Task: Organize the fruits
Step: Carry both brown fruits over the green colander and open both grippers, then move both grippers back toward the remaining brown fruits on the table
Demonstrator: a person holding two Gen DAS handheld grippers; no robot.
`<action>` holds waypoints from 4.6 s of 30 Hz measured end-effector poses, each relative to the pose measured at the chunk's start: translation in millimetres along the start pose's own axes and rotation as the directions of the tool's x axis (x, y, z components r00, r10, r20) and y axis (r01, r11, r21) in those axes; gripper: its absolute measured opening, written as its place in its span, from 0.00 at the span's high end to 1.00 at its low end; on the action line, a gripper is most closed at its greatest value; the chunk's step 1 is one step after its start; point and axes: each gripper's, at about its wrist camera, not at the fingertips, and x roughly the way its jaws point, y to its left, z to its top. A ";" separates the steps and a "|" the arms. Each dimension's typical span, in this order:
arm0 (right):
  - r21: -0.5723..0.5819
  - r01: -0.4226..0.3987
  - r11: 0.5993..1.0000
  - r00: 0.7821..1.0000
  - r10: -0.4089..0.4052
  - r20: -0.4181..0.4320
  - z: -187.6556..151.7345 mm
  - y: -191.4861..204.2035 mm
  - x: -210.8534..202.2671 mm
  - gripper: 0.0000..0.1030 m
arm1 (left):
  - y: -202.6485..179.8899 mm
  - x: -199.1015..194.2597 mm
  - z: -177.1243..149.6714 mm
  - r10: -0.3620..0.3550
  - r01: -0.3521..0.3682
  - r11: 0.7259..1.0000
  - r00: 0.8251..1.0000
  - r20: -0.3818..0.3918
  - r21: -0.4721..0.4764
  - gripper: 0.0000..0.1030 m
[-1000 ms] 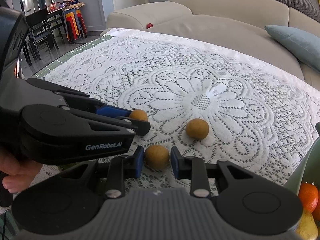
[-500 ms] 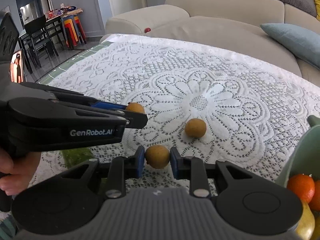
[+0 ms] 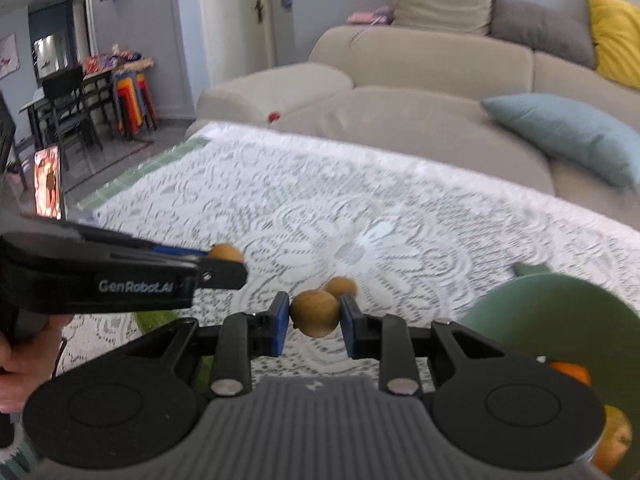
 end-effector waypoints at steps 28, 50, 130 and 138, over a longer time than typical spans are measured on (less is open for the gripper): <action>0.003 0.278 0.961 0.960 -0.278 -0.032 -30.0 -108.2 -57.7 0.77 | -138.3 18.5 -8.3 -0.230 0.231 0.972 0.973 -0.036 0.036 0.73; -0.032 0.274 0.961 0.956 -0.276 -0.100 -35.6 -124.1 -33.2 0.77 | -144.0 52.2 -9.1 -0.224 0.227 0.973 0.970 -0.094 0.027 0.73; 0.020 0.034 0.999 0.999 -0.033 -0.009 4.2 18.8 31.6 0.46 | 101.5 -7.2 -5.2 0.100 -0.146 0.953 0.979 -0.179 -0.266 0.56; -0.005 0.057 0.998 0.997 -0.058 -0.057 3.6 20.4 53.6 0.52 | 113.2 6.9 -13.9 0.124 -0.187 0.939 0.966 -0.225 -0.289 0.58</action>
